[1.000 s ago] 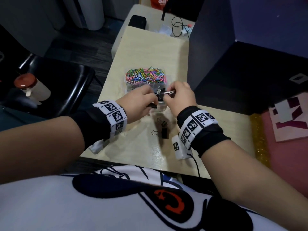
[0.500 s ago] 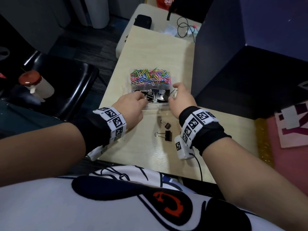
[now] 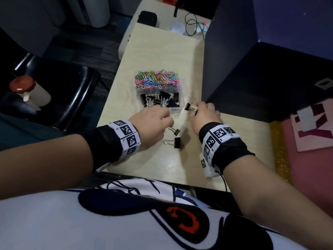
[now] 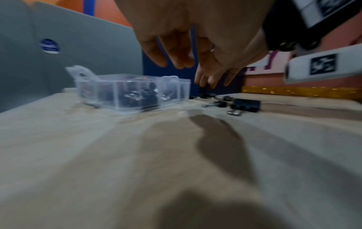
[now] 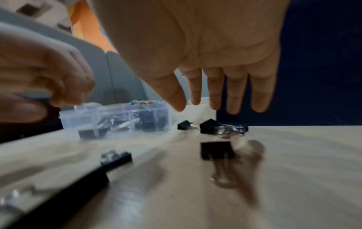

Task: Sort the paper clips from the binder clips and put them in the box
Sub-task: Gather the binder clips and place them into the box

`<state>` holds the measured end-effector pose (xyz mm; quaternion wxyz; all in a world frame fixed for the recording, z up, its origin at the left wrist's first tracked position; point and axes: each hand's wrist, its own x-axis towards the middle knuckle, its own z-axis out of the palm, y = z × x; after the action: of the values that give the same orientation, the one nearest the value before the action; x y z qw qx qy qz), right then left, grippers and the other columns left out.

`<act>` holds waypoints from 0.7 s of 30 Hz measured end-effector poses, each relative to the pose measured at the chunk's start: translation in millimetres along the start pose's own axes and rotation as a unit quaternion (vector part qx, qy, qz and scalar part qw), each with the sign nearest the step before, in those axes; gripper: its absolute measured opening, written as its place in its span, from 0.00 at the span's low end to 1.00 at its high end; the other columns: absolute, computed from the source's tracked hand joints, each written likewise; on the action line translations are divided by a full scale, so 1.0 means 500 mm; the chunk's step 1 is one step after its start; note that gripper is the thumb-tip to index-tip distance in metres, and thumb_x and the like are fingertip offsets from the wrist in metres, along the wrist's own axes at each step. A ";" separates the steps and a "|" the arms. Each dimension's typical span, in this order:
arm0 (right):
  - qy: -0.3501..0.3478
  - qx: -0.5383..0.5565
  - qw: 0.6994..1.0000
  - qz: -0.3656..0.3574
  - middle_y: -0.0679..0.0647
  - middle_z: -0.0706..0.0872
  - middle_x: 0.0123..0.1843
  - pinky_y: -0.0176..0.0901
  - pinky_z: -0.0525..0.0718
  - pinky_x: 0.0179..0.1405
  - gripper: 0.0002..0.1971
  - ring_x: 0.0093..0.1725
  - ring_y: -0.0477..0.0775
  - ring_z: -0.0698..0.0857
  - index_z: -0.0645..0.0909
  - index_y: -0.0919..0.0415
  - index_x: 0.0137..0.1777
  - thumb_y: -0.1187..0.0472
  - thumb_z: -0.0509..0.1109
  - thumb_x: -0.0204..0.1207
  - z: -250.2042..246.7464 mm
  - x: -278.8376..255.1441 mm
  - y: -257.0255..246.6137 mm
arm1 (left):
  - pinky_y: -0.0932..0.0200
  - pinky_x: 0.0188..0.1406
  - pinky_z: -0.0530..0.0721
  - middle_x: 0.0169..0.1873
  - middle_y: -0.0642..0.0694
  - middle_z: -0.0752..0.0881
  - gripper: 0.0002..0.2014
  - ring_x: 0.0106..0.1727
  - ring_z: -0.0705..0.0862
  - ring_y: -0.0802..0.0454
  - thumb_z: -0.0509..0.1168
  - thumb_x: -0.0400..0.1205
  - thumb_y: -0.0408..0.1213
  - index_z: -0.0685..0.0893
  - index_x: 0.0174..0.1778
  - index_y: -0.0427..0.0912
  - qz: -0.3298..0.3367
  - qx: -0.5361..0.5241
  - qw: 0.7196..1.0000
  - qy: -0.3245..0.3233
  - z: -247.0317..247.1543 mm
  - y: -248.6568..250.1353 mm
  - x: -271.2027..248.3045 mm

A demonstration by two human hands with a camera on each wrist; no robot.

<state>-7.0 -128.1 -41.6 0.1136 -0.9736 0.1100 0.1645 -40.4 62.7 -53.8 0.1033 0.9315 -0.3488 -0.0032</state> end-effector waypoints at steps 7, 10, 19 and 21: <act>-0.062 -0.063 0.996 -0.020 0.57 0.59 0.78 0.52 0.73 0.54 0.27 0.72 0.66 0.64 0.64 0.51 0.76 0.68 0.55 0.77 0.031 -0.020 0.016 | 0.45 0.58 0.80 0.75 0.46 0.64 0.23 0.69 0.70 0.42 0.58 0.83 0.48 0.64 0.75 0.60 0.065 0.075 0.963 -0.252 0.020 0.045 0.013; -0.044 -0.064 0.995 -0.064 0.59 0.66 0.68 0.49 0.70 0.48 0.23 0.67 0.64 0.68 0.68 0.54 0.71 0.70 0.55 0.77 0.044 -0.030 0.014 | 0.45 0.54 0.83 0.69 0.44 0.68 0.15 0.64 0.72 0.40 0.60 0.82 0.43 0.74 0.65 0.52 0.049 0.059 0.971 -0.226 0.030 0.043 0.018; -0.016 0.014 0.995 -0.095 0.57 0.69 0.53 0.49 0.81 0.45 0.05 0.44 0.63 0.79 0.72 0.57 0.49 0.66 0.59 0.76 0.049 -0.042 0.015 | 0.46 0.51 0.82 0.60 0.43 0.74 0.10 0.54 0.76 0.42 0.59 0.83 0.39 0.79 0.58 0.45 0.010 -0.011 0.988 -0.152 0.039 0.025 0.014; 0.004 0.034 0.996 -0.087 0.56 0.70 0.54 0.50 0.83 0.45 0.05 0.41 0.62 0.79 0.73 0.57 0.48 0.66 0.61 0.75 0.036 -0.042 0.011 | 0.49 0.52 0.82 0.59 0.40 0.77 0.11 0.54 0.78 0.40 0.62 0.82 0.38 0.81 0.58 0.43 0.012 -0.046 0.993 -0.106 0.028 0.023 0.012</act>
<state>-33.1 -124.9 -51.8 0.1605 -0.9757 0.0314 0.1462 -44.4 47.9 -64.7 0.1090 0.9159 -0.3683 -0.1165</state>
